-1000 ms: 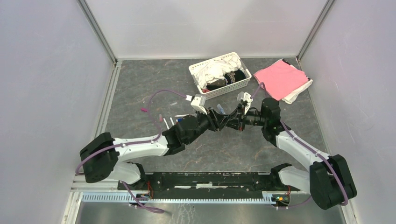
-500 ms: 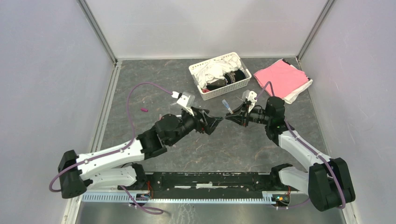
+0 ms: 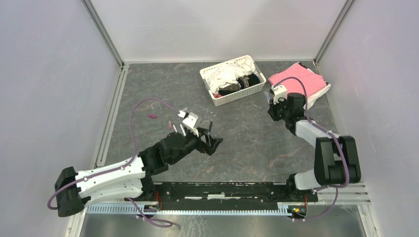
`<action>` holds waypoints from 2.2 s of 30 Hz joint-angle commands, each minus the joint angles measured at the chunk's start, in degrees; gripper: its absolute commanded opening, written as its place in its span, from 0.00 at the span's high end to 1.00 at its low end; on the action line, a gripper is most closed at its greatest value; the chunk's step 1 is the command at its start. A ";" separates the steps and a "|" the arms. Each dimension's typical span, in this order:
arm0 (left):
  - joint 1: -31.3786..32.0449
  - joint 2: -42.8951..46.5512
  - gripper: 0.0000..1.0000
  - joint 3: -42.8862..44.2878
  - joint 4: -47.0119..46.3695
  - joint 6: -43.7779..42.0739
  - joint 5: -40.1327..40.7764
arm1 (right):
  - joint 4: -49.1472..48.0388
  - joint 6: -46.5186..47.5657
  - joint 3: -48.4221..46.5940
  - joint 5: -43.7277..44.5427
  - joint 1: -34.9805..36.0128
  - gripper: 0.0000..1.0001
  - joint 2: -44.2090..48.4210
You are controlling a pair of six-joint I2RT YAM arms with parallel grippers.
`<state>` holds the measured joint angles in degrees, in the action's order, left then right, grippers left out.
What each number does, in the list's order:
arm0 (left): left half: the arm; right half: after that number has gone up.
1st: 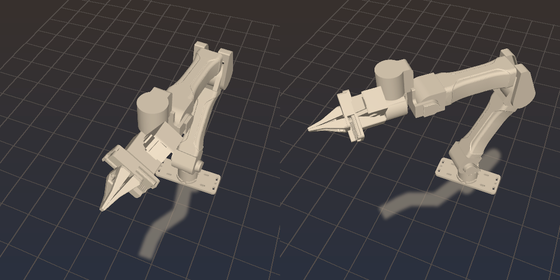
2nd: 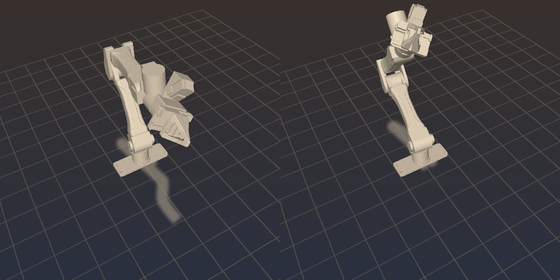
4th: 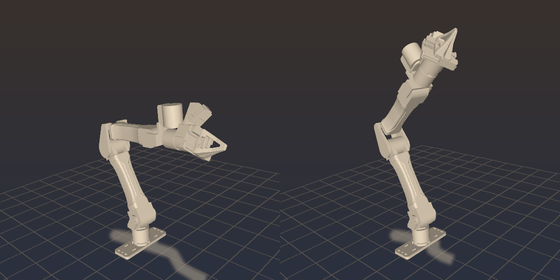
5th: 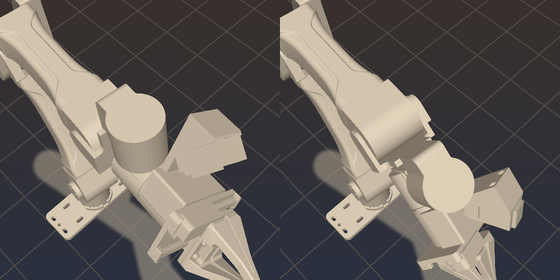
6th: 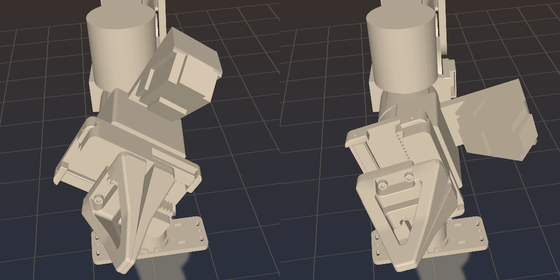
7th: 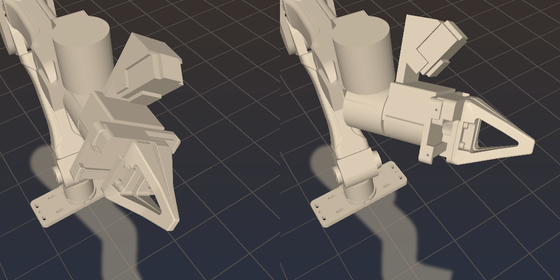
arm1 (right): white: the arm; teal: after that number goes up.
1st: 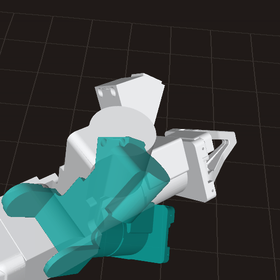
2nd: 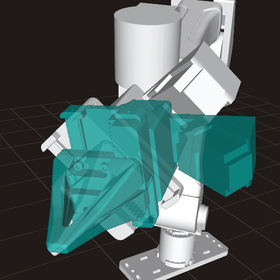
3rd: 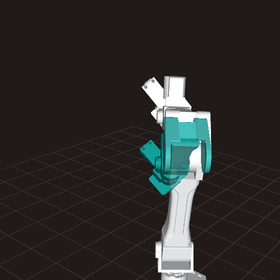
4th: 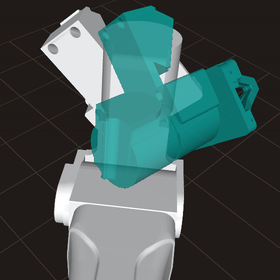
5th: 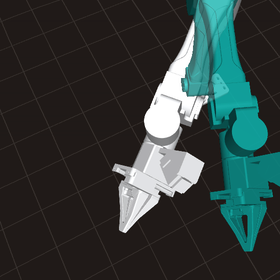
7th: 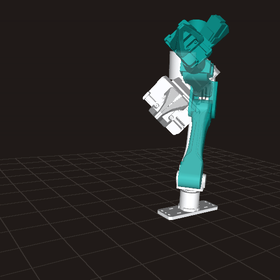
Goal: Insert the pens into the pen caps
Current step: Place the pen at the center of the board, then pick up the pen from the center of the board.
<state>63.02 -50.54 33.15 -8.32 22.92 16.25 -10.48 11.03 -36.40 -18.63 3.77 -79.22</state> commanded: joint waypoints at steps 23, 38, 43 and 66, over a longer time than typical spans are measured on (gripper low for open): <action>-0.28 6.48 0.10 -6.28 -8.25 5.39 2.26 | 11.42 5.71 -10.71 -7.45 -9.98 0.55 -11.32; -26.28 -6.94 0.09 9.52 5.67 2.67 -21.50 | 11.64 9.64 -6.23 -31.78 -12.65 0.36 15.64; -29.54 -14.97 0.10 20.21 22.74 -6.63 -17.57 | 0.40 4.20 -0.39 -47.89 -12.57 0.33 23.74; -32.70 -30.21 0.40 26.88 29.34 -6.11 -20.82 | 30.96 34.06 -5.78 -49.31 -3.29 0.31 19.72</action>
<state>30.44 -88.60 65.21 30.48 7.90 2.33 22.74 45.80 -42.50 -71.44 -0.75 -60.05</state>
